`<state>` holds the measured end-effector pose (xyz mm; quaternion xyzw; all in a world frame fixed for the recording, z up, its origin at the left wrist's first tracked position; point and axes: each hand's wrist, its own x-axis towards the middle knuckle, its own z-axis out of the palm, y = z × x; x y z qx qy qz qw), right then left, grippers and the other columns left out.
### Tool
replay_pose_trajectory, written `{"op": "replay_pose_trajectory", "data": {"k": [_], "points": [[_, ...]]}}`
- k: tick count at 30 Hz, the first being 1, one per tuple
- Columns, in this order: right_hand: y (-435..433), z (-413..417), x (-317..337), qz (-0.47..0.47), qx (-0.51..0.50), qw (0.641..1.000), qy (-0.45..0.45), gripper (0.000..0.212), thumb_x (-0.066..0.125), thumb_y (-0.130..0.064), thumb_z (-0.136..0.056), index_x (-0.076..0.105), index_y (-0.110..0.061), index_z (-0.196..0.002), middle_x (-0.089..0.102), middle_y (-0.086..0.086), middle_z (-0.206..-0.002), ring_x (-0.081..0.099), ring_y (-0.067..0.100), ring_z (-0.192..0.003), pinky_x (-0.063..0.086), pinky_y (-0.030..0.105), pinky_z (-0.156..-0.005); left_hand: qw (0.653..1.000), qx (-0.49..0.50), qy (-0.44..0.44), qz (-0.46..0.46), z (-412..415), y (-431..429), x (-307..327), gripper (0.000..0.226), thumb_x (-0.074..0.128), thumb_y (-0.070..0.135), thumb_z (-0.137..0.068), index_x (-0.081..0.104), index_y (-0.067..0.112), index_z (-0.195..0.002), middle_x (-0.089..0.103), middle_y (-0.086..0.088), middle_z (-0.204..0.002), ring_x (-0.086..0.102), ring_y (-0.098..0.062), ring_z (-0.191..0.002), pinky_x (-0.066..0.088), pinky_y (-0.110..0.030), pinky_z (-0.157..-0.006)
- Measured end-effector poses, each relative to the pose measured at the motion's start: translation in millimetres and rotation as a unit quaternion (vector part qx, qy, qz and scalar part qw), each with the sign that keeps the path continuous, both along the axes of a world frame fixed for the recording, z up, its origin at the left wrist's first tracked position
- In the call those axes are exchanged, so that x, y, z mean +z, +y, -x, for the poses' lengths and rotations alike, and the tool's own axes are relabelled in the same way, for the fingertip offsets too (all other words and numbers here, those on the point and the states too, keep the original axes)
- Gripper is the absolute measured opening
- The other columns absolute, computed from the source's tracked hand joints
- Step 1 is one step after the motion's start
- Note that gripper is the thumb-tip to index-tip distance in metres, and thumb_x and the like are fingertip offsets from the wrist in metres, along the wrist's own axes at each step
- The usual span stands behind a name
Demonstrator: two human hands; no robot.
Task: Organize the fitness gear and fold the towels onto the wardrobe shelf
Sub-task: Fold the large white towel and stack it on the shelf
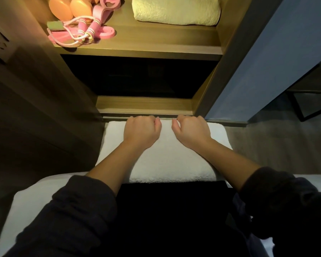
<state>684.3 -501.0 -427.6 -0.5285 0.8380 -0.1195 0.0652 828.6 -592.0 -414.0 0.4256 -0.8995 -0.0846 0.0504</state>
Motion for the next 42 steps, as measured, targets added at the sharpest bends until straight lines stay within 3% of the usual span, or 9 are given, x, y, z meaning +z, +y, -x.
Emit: {"op": "replay_pose_trajectory", "data": {"k": [4,11,18,24,31,33,36,39,42], "points": [[6.6,5.5,-2.6,-0.005,-0.004,0.999,-0.046,0.037,0.03,-0.041,-0.1,0.059,-0.022,-0.088,0.059,-0.003,-0.077,0.057,0.016,-0.074,0.045,0.039,-0.091,0.999,0.01,-0.009,-0.038,-6.4,-1.5,-3.4,0.046,0.028,0.038,-0.102,0.065,0.012,-0.094,0.068,-0.007,-0.085,0.058,-0.026,-0.079,0.043,-0.04,-0.088],[16.7,35.0,-4.2,-0.219,-0.113,0.961,-0.128,0.07,0.012,-0.063,-0.097,0.037,-0.023,-0.149,0.043,0.008,-0.152,0.042,0.034,-0.135,0.035,0.05,-0.109,0.975,0.128,-0.111,-0.143,-32.3,-22.2,-10.4,0.065,0.018,0.056,-0.097,0.048,0.019,-0.141,0.051,-0.01,-0.142,0.043,-0.032,-0.13,0.027,-0.053,-0.107],[18.5,39.0,-7.3,-0.173,-0.164,0.953,-0.189,0.06,0.018,-0.05,-0.099,0.053,-0.016,-0.135,0.056,0.016,-0.135,0.053,0.034,-0.118,0.043,0.046,-0.1,0.959,0.187,-0.061,-0.205,-35.2,-23.6,-6.8,0.062,0.022,0.054,-0.096,0.047,0.017,-0.14,0.052,-0.012,-0.138,0.047,-0.033,-0.124,0.04,-0.045,-0.092],[23.5,41.0,-7.6,-0.182,-0.297,0.895,-0.28,0.067,0.022,-0.055,-0.097,0.044,-0.012,-0.143,0.049,0.019,-0.142,0.051,0.037,-0.124,0.04,0.044,-0.101,0.917,0.285,-0.032,-0.277,-40.7,-25.7,-7.8,0.072,0.03,0.06,-0.092,0.027,0.017,-0.15,0.041,-0.015,-0.146,0.045,-0.038,-0.126,0.04,-0.044,-0.083],[39.3,48.1,-0.4,-0.163,-0.33,0.862,-0.35,0.077,0.028,-0.065,-0.095,0.031,-0.013,-0.152,0.038,0.016,-0.154,0.041,0.037,-0.136,0.033,0.046,-0.109,0.853,0.342,0.017,-0.395,-52.2,-35.6,-0.7,0.103,0.046,0.078,-0.081,0.006,0.021,-0.156,0.026,-0.012,-0.158,0.033,-0.042,-0.139,0.036,-0.055,-0.105],[48.2,52.0,4.2,-0.168,-0.336,0.839,-0.393,0.084,0.032,-0.074,-0.09,0.035,-0.015,-0.15,0.043,0.013,-0.15,0.045,0.037,-0.133,0.035,0.049,-0.111,0.819,0.348,0.045,-0.454,-60.9,-37.0,0.8,0.108,0.052,0.08,-0.077,0.01,0.018,-0.155,0.035,-0.006,-0.154,0.039,-0.038,-0.135,0.036,-0.052,-0.105],[60.9,61.4,5.0,-0.149,-0.324,0.77,-0.529,0.075,0.041,-0.077,-0.086,0.06,-0.018,-0.128,0.069,0.008,-0.12,0.067,0.03,-0.104,0.052,0.043,-0.09,0.736,0.322,0.09,-0.589,-82.7,-41.1,3.9,0.072,0.049,0.073,-0.085,0.053,0.013,-0.125,0.072,0.005,-0.09,0.061,-0.019,-0.087,0.044,-0.035,-0.071],[70.3,66.9,3.8,-0.145,-0.335,0.715,-0.596,0.063,0.052,-0.074,-0.082,0.067,-0.021,-0.113,0.077,0.005,-0.089,0.075,0.026,-0.077,0.056,0.031,-0.061,0.76,0.292,0.078,-0.576,-90.9,-41.7,6.3,0.046,0.043,0.07,-0.089,0.058,0.027,-0.095,0.063,0.008,-0.081,0.055,-0.01,-0.076,0.033,-0.027,-0.061],[73.9,75.3,0.8,-0.131,-0.339,0.673,-0.644,0.059,0.061,-0.069,-0.08,0.07,-0.02,-0.113,0.076,0.009,-0.101,0.074,0.031,-0.085,0.059,0.04,-0.07,0.786,0.304,0.098,-0.529,-89.9,-42.5,7.4,0.048,0.054,0.071,-0.083,0.06,0.023,-0.085,0.062,0.005,-0.082,0.058,-0.012,-0.073,0.035,-0.026,-0.058]]}}
